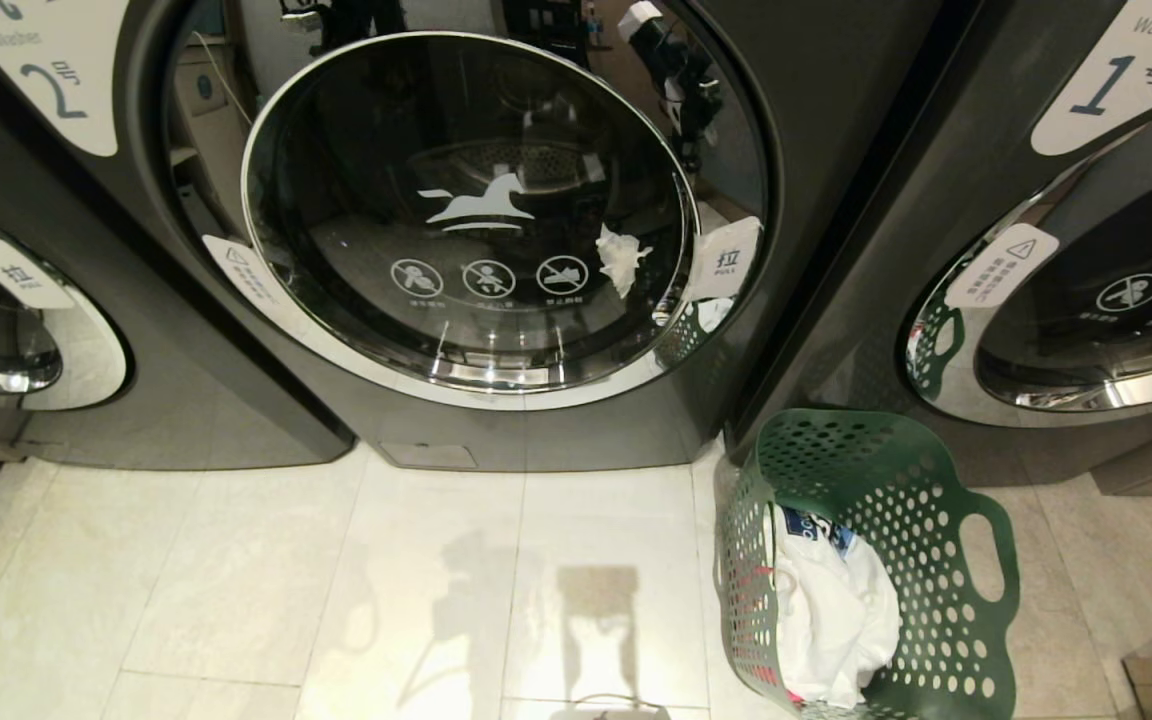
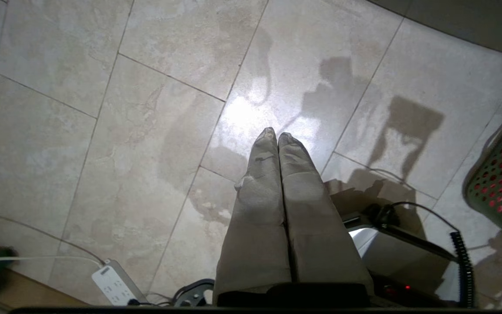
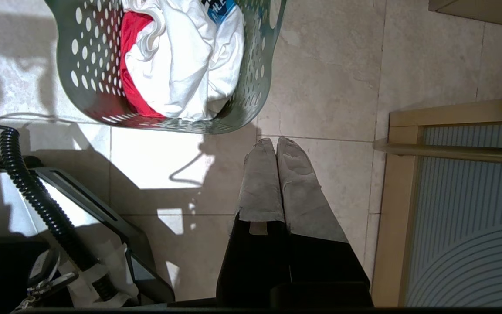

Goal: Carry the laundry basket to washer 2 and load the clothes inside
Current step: Open the lid of the washing machine

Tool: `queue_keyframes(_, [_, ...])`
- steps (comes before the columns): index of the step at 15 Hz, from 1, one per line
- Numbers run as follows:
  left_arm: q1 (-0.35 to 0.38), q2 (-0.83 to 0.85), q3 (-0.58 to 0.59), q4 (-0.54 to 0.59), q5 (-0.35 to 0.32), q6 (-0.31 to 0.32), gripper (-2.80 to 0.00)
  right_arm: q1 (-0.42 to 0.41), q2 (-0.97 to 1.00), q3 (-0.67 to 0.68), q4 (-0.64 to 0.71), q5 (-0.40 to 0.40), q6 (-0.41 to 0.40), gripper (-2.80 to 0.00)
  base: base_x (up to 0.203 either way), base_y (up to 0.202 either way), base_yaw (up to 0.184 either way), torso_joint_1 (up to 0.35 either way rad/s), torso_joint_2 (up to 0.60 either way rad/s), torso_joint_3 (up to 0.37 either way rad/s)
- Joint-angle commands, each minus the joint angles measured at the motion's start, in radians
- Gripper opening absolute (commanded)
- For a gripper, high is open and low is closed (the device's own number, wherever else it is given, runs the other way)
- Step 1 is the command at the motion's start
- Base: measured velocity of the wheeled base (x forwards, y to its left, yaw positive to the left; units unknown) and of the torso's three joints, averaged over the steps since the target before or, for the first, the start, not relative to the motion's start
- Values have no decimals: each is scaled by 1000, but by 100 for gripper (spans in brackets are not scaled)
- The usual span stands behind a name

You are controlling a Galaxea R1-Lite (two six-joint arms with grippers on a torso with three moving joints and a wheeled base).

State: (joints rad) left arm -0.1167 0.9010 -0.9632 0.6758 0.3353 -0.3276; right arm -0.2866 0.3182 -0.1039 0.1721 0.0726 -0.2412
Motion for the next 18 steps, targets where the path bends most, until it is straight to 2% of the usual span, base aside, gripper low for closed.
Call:
queue_keyframes(1, [35, -311, 189, -27, -2, 112, -280, 0, -39, 25, -2, -2, 24, -280, 0, 0, 0, 0, 0, 0])
queue_keyframes(2, [40, -393, 258, -41, -7, 198, -280, 0, -39, 31, -2, -11, 53, -280, 0, 0, 0, 0, 0, 0])
queue_keyframes(3, [44, -455, 346, -54, -17, 301, -280, 0, -39, 32, -2, -20, 102, -280, 0, 0, 0, 0, 0, 0])
queue_keyframes(4, [47, -487, 425, -73, -35, 378, -280, 0, -39, 36, -4, -31, 169, -280, 0, 0, 0, 0, 0, 0])
queue_keyframes(6, [51, -524, 580, -156, -87, 432, -280, 0, -39, 39, -8, -62, 188, -280, 0, 0, 0, 0, 0, 0])
queue_keyframes(8, [51, -574, 751, -326, -152, 452, -280, 0, -39, 39, -8, -56, 163, -280, 0, 0, 0, 0, 0, 0])
queue_keyframes(9, [53, -596, 833, -455, -225, 454, -280, 0, -39, 38, -7, -49, 149, -280, 0, 0, 0, 0, 0, 0])
queue_keyframes(10, [55, -607, 881, -536, -302, 445, -280, 11, -38, 38, -6, -44, 143, -280, 0, 0, 0, 0, 0, 0])
queue_keyframes(11, [58, -620, 915, -550, -356, 439, -280, 21, -39, 38, -6, -43, 138, -280, 0, 0, 0, 0, 0, 0])
queue_keyframes(14, [83, -675, 914, -550, -369, 433, -280, 58, -38, 37, -6, -39, 125, -280, 0, 0, 0, 0, 0, 0])
queue_keyframes(16, [102, -774, 913, -549, -373, 432, -280, 141, -33, 35, -4, -35, 102, -280, 0, 0, 0, 0, 0, 0])
queue_keyframes(18, [110, -877, 913, -550, -372, 432, -280, 213, -34, 36, -8, -24, 38, -280, 0, 0, 0, 0, 0, 0])
